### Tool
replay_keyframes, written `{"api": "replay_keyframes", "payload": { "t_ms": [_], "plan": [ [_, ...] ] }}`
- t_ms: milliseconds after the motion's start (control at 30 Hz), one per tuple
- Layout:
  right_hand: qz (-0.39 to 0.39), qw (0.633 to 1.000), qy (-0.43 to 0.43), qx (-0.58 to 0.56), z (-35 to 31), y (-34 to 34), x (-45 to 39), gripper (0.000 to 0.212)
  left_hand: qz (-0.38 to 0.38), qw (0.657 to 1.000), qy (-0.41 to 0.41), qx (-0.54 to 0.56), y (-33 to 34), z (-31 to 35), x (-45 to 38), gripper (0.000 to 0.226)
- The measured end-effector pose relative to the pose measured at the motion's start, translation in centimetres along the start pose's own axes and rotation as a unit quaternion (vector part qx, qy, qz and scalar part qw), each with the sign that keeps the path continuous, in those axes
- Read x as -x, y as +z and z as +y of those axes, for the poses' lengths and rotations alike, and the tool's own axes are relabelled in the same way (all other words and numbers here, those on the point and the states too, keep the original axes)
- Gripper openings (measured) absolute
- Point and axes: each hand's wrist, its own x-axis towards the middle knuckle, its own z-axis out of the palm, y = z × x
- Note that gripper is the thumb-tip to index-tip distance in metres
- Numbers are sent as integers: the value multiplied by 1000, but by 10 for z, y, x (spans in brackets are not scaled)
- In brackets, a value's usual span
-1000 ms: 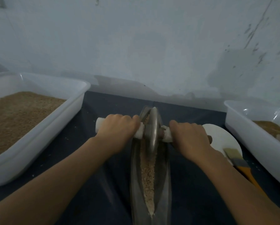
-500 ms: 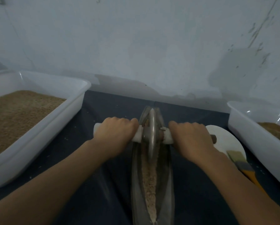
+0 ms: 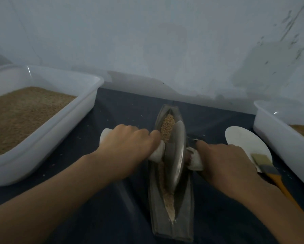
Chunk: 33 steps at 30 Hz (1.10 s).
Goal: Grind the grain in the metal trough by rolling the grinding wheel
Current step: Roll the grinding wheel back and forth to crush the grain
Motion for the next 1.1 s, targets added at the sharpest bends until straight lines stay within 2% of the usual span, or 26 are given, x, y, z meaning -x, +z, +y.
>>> {"api": "replay_keyframes", "payload": {
  "t_ms": [100, 300, 433, 600, 767, 867, 933, 1033, 1100],
  "plan": [
    [1, 1000, 8, 9, 1, 1, -3, 67, 3, 1000, -13, -5, 3, -1, -4, 57],
    [16, 998, 58, 12, 14, 24, -62, 34, 6, 998, -55, -12, 25, -17, -42, 33],
    [23, 997, 67, 16, 22, 31, -77, 31, 5, 997, -74, -9, 30, -22, -63, 36],
    [-27, 998, 54, -22, 11, 15, -49, 36, -7, 998, -60, -14, 16, -12, -39, 34],
    [-9, 1000, 13, 9, -4, -12, -3, 44, -15, 999, -45, 21, -1, 0, 5, 67],
    [-6, 1000, 0, 30, -4, -10, 6, 47, -3, 1000, -28, -2, -4, 2, 11, 75],
    [7, 1000, 9, 19, -1, -5, -5, 50, -10, 999, -37, -9, 1, -1, 2, 64],
    [15, 999, 48, 4, 5, 14, -37, 42, 5, 998, -60, -23, 13, -8, -25, 38],
    [39, 997, 64, 10, 12, 25, -57, 39, 5, 997, -70, -25, 22, -14, -43, 31]
  ]
}}
